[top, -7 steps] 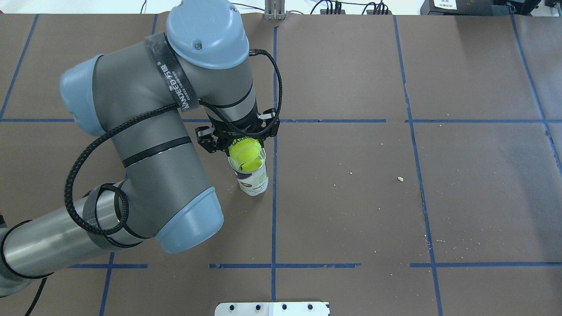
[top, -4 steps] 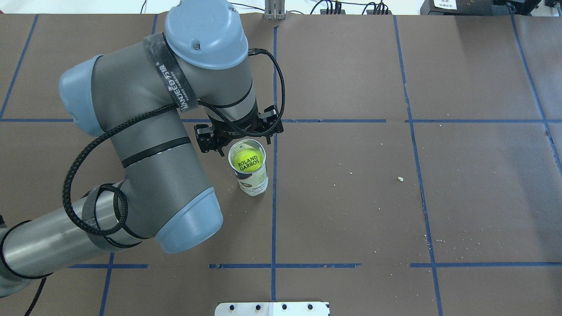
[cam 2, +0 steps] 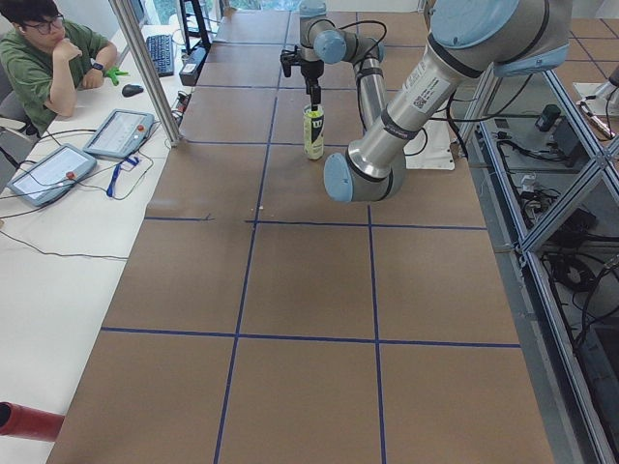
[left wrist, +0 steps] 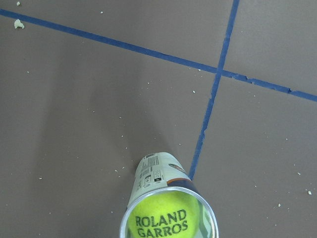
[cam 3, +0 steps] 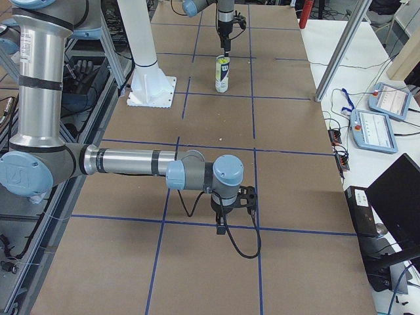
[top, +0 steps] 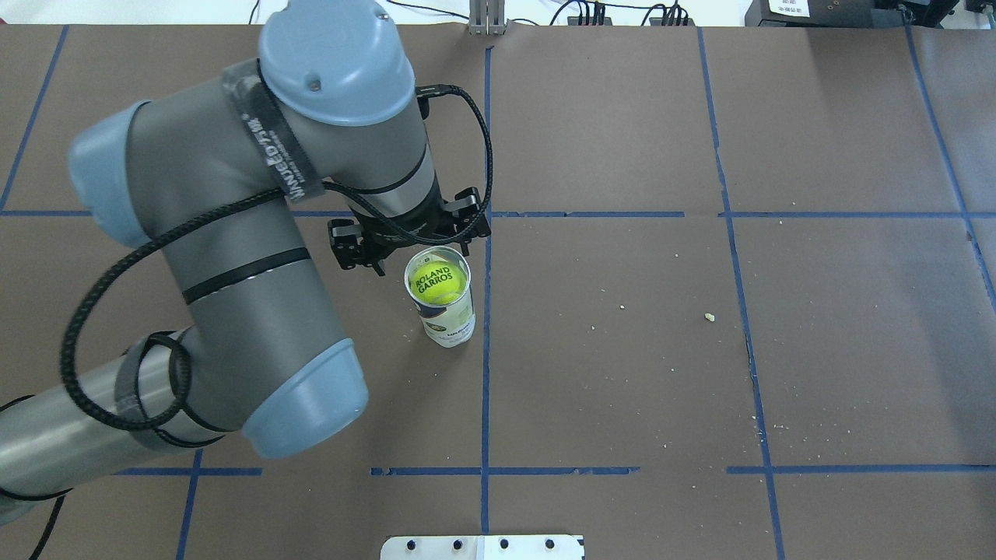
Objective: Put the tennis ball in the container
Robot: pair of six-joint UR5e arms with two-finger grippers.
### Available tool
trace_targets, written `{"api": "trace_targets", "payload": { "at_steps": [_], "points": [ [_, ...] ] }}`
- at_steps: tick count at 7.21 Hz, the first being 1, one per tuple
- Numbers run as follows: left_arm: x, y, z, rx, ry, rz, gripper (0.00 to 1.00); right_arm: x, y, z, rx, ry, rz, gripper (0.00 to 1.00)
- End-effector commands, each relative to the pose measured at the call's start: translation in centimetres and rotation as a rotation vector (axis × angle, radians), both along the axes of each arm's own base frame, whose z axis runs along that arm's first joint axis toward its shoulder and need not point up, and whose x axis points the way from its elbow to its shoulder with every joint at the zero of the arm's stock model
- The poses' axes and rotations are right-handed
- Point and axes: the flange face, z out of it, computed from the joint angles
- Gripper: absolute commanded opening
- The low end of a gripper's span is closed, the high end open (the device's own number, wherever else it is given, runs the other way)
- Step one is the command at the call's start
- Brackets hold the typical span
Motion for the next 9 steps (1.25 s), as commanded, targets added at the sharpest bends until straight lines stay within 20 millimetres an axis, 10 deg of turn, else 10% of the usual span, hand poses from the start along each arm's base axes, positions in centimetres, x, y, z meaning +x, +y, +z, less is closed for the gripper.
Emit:
{"api": "trace_targets", "payload": {
  "at_steps": [1,3,6,7,9],
  "points": [
    [-9.0,-2.4,3.5,0.178,-0.016,0.019,1.00,0.0,0.0,0.0,0.000,0.000,0.000,1.00],
    [-18.9,-8.5,9.6,0.340,-0.120,0.080,1.00,0.0,0.0,0.0,0.000,0.000,0.000,1.00],
    [-37.7,-14.5,28.7,0.436,-0.205,0.244,1.00,0.0,0.0,0.0,0.000,0.000,0.000,1.00],
    [-43.3,-15.2,34.2,0.420,-0.193,0.266,1.00,0.0,0.0,0.0,0.000,0.000,0.000,1.00],
    [-49.3,-10.4,44.3,0.344,-0.178,0.289,1.00,0.0,0.0,0.0,0.000,0.000,0.000,1.00]
  ]
}}
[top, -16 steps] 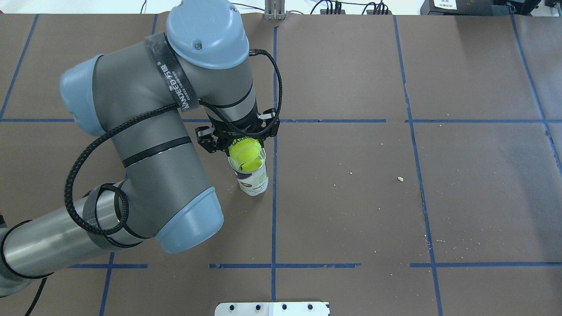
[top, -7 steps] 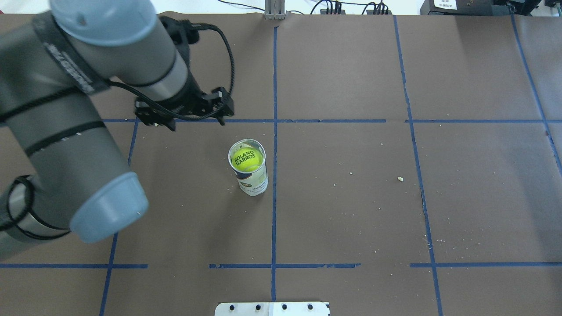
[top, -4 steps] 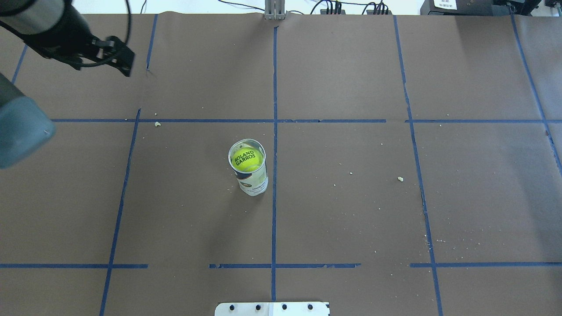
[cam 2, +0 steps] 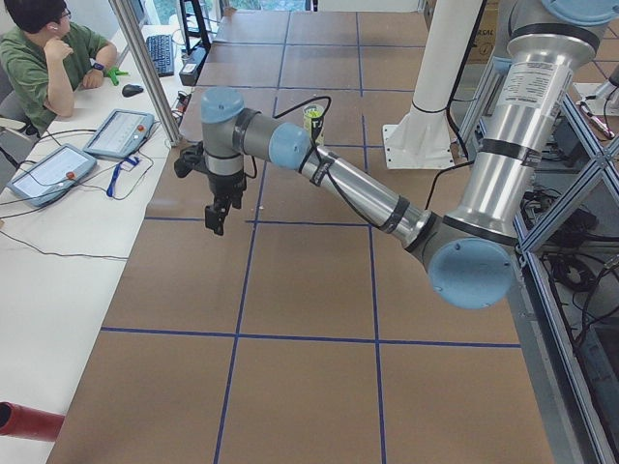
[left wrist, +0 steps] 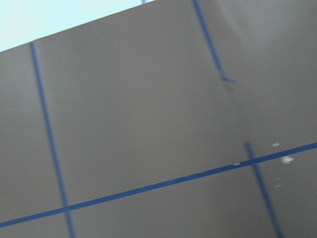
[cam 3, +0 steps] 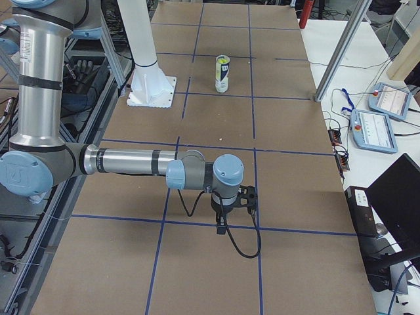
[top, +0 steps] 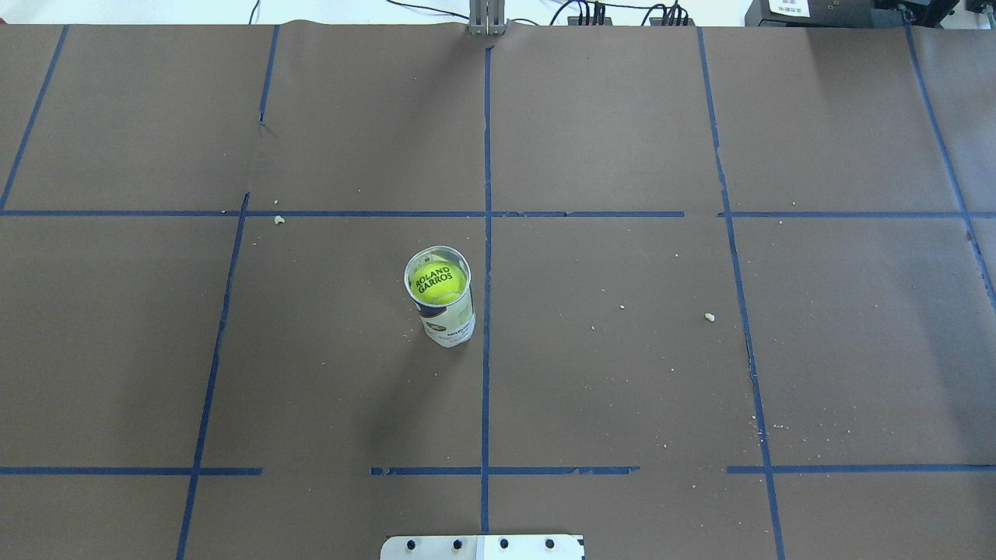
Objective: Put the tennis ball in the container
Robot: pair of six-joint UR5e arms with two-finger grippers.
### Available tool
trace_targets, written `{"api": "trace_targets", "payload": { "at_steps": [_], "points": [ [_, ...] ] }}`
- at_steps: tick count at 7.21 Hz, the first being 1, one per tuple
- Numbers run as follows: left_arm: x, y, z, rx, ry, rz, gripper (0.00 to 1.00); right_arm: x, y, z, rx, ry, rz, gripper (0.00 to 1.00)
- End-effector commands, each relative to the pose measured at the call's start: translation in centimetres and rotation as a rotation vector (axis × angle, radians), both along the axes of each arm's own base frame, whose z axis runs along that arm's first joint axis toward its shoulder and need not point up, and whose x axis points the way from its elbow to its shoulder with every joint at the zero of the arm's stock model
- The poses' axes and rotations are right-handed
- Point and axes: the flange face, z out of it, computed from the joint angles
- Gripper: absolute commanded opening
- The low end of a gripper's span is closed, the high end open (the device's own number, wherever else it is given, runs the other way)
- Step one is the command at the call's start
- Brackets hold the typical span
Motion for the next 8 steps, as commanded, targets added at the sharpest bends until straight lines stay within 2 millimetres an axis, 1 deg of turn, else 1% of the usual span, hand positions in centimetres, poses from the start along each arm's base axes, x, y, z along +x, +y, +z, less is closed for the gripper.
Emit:
{"api": "trace_targets", "payload": {
  "at_steps": [1,2,3,4,5,6,8],
  "points": [
    [-5.7,5.6,10.3,-0.124,0.003,-0.036,1.00,0.0,0.1,0.1,-0.001,0.000,0.000,1.00],
    [-6.1,6.0,13.1,-0.173,0.004,-0.038,1.00,0.0,0.1,0.0,0.000,0.000,0.000,1.00],
    [-6.5,6.0,13.7,-0.184,0.006,-0.045,1.00,0.0,0.1,0.1,-0.001,0.000,0.000,1.00],
    [-7.7,6.4,14.0,-0.187,0.012,-0.069,1.00,0.0,0.1,0.1,-0.003,0.000,0.000,1.00],
    [-8.0,6.9,14.3,-0.194,0.014,-0.076,1.00,0.0,0.0,0.0,0.000,0.000,0.000,1.00],
    [-8.0,6.9,14.7,-0.211,0.015,-0.085,1.00,0.0,0.1,0.1,-0.001,0.000,0.000,1.00],
    [-8.0,6.7,13.7,-0.200,0.011,-0.087,1.00,0.0,0.0,0.0,0.000,0.000,0.000,1.00]
  ]
}}
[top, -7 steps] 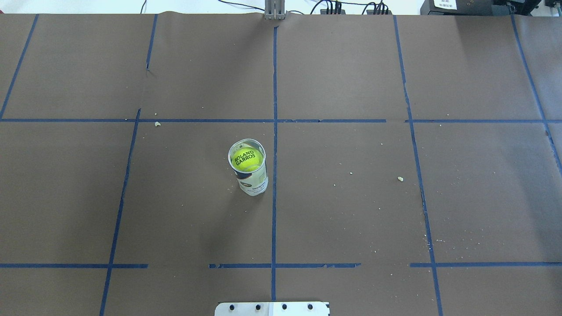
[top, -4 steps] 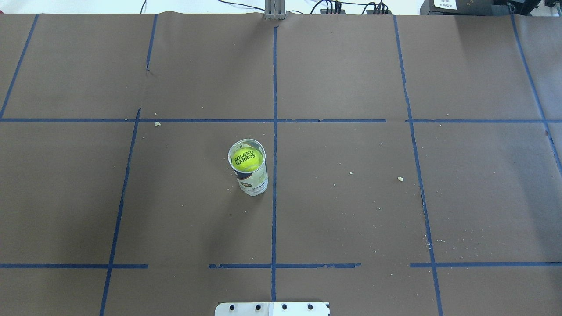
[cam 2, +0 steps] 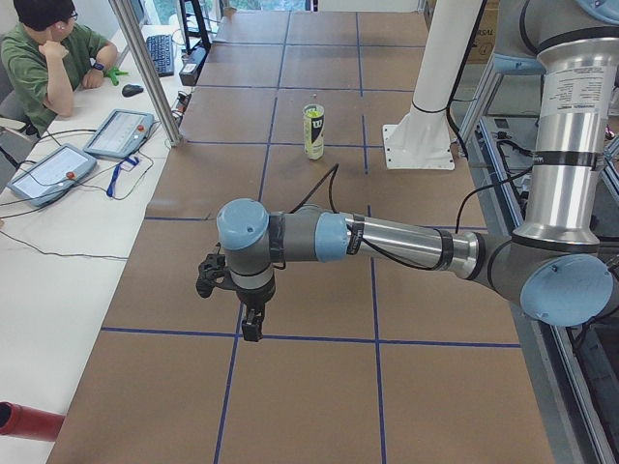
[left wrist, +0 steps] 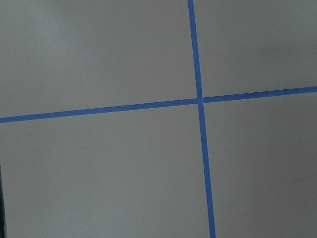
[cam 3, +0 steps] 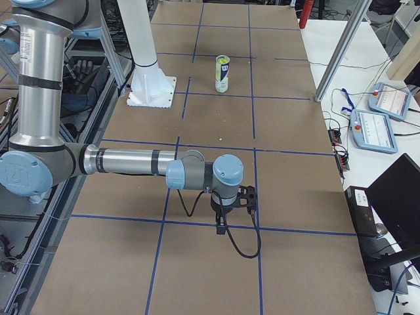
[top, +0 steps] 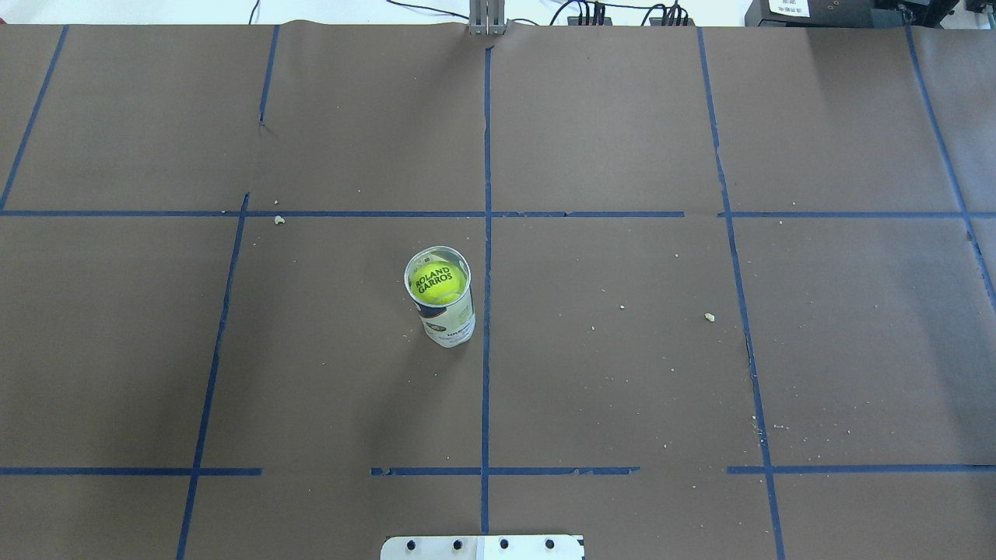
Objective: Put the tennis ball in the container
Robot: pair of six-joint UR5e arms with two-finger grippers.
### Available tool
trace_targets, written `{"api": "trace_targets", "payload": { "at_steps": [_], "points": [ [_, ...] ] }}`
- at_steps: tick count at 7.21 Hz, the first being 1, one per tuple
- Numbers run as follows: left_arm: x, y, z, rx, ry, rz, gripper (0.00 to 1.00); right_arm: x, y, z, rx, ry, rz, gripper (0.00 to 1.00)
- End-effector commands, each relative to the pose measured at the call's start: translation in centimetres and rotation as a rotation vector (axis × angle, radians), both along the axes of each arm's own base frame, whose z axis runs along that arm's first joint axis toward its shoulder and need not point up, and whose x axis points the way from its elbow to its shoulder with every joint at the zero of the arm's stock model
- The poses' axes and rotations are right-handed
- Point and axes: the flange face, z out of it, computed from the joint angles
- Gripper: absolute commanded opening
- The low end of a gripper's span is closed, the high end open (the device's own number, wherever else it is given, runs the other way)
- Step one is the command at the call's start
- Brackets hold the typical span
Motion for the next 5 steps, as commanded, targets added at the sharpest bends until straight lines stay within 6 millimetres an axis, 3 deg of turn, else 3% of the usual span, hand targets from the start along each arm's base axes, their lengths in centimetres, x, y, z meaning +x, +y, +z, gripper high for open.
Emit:
{"api": "trace_targets", "payload": {
  "at_steps": [1,4,5],
  "points": [
    [0.0,0.1,0.3,-0.014,0.002,0.000,1.00,0.0,0.1,0.0,-0.001,0.000,0.000,1.00],
    [0.1,0.1,-0.1,-0.001,0.001,0.002,1.00,0.0,0.0,0.0,0.000,0.000,0.000,1.00],
    [0.2,1.8,2.2,-0.026,0.003,0.011,1.00,0.0,0.0,0.0,0.000,0.000,0.000,1.00]
  ]
}}
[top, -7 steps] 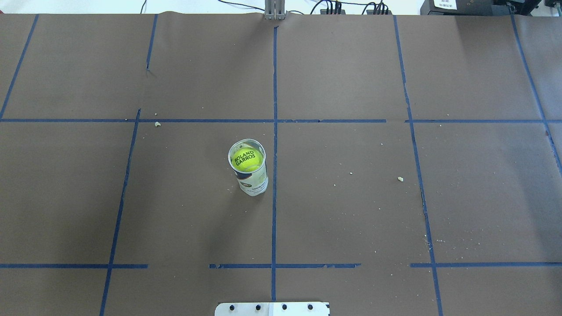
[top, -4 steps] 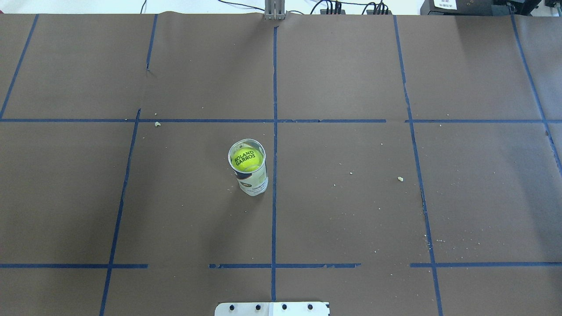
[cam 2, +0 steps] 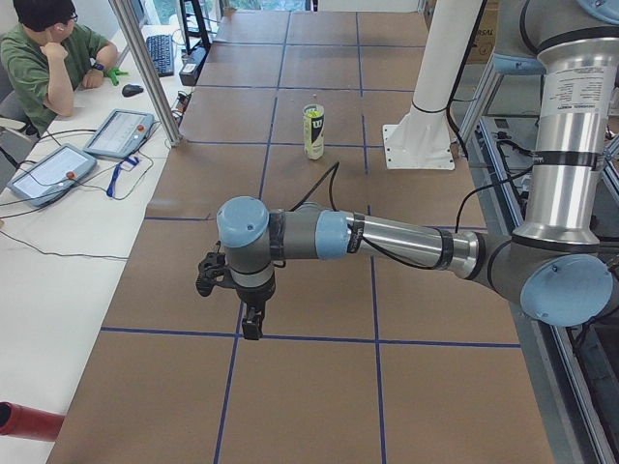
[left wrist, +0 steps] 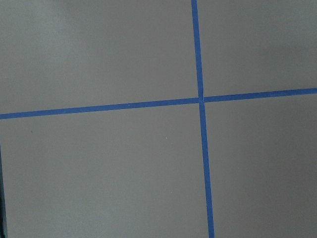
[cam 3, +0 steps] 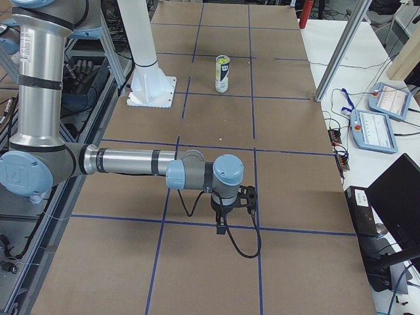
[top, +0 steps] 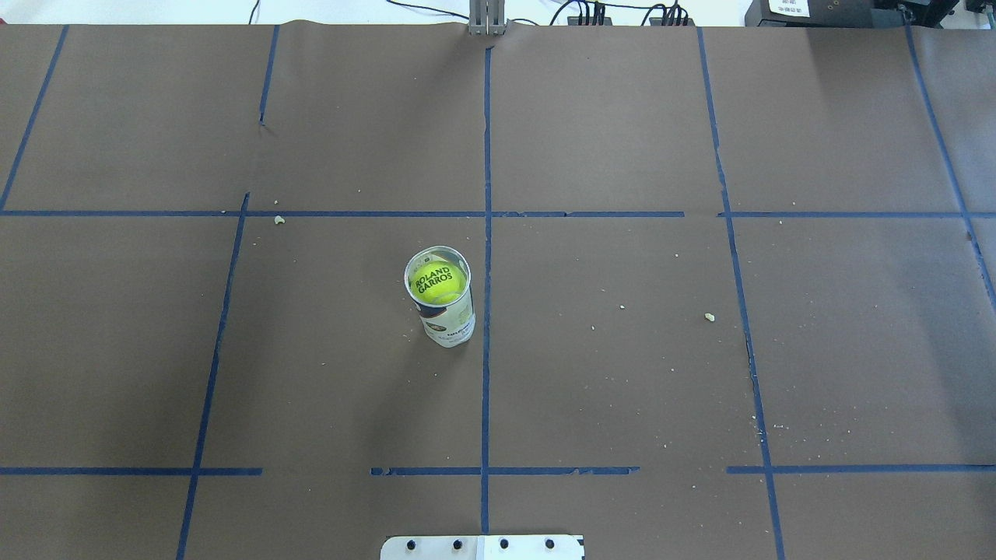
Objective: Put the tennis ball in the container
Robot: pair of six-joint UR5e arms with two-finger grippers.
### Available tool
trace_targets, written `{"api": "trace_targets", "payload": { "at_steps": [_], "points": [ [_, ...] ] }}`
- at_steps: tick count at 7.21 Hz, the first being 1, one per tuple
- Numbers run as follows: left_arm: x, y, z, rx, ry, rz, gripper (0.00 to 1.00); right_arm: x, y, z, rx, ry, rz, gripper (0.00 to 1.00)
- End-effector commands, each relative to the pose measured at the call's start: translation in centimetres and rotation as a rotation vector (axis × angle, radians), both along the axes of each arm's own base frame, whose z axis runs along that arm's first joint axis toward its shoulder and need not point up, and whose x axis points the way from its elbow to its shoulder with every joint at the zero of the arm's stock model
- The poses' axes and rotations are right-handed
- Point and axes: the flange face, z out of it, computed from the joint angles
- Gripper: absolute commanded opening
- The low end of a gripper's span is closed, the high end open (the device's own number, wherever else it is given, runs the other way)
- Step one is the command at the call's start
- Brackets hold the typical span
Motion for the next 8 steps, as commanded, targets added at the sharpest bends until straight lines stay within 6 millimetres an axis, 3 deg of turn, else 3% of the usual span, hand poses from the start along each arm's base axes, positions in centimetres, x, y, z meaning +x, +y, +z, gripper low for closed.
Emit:
{"api": "trace_targets", "payload": {
  "at_steps": [1,3,5,8],
  "points": [
    [0.2,2.3,2.5,-0.007,0.001,0.007,1.00,0.0,0.1,0.1,-0.001,0.000,0.000,1.00],
    [0.3,4.4,3.9,0.007,0.000,0.010,1.00,0.0,0.1,0.1,-0.001,0.000,0.000,1.00],
    [0.3,3.5,2.2,0.031,0.000,0.008,1.00,0.0,0.0,0.0,0.000,0.000,0.000,1.00],
    [0.3,3.4,2.0,0.034,-0.001,0.008,1.00,0.0,0.1,0.1,-0.001,0.000,0.000,1.00]
  ]
}}
